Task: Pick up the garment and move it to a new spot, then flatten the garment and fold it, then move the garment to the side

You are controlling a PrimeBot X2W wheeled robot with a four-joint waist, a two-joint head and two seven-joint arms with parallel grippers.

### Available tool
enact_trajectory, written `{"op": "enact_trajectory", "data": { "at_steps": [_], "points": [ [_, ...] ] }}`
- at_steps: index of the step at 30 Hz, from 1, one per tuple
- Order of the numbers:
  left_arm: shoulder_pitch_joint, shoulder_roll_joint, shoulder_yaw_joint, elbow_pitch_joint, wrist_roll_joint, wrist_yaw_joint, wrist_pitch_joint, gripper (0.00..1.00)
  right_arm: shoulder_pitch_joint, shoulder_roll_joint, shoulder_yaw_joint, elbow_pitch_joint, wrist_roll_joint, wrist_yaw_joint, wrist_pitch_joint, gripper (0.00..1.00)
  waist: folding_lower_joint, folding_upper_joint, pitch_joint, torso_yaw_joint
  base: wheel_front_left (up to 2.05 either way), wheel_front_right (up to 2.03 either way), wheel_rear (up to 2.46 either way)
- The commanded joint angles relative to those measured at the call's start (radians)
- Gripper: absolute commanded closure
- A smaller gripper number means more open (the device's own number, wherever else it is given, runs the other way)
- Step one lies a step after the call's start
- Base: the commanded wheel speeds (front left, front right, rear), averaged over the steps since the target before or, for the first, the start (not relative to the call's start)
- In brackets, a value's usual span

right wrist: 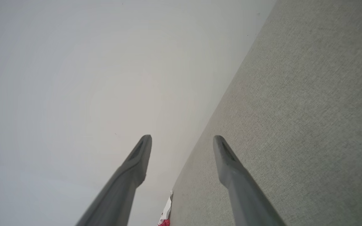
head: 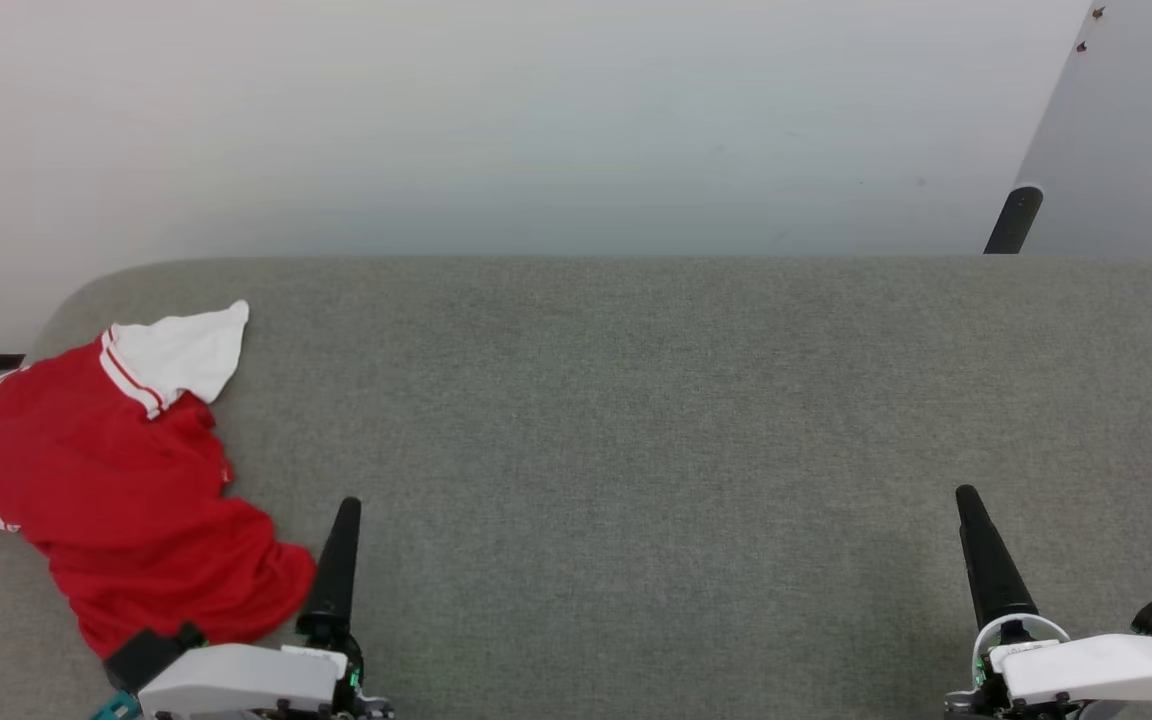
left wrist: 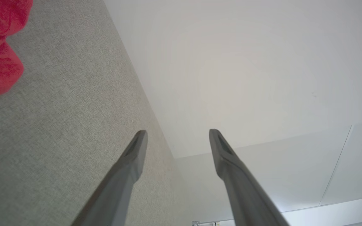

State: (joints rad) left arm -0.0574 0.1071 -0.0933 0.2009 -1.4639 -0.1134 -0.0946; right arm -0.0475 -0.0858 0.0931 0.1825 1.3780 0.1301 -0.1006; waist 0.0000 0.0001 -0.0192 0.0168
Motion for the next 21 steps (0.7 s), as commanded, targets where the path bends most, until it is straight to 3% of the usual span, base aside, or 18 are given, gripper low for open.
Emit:
{"op": "enact_trajectory", "data": {
  "at_steps": [1,9,21],
  "points": [
    [-0.02,0.012,-0.006,-0.014,0.03,0.006,-0.008,0.0,-0.01,-0.008,0.006,-0.013,-0.027,0.0,-0.008,0.0,0.0,-0.0001,-0.001,0.001,0.0,0.0,0.0],
    [-0.018,0.032,-0.019,-0.018,0.227,0.035,-0.038,0.0,-0.003,-0.018,0.011,-0.014,-0.195,0.001,-0.033,0.0,0.0,-0.0001,-0.009,0.006,0.0,0.0,0.0],
    [0.008,0.011,0.022,-0.054,0.608,0.07,-0.07,0.0,0.01,-0.004,0.0,-0.018,-0.508,0.001,-0.064,0.0,0.0,-0.0001,-0.021,0.011,0.0,0.0,0.0]
  ]
}}
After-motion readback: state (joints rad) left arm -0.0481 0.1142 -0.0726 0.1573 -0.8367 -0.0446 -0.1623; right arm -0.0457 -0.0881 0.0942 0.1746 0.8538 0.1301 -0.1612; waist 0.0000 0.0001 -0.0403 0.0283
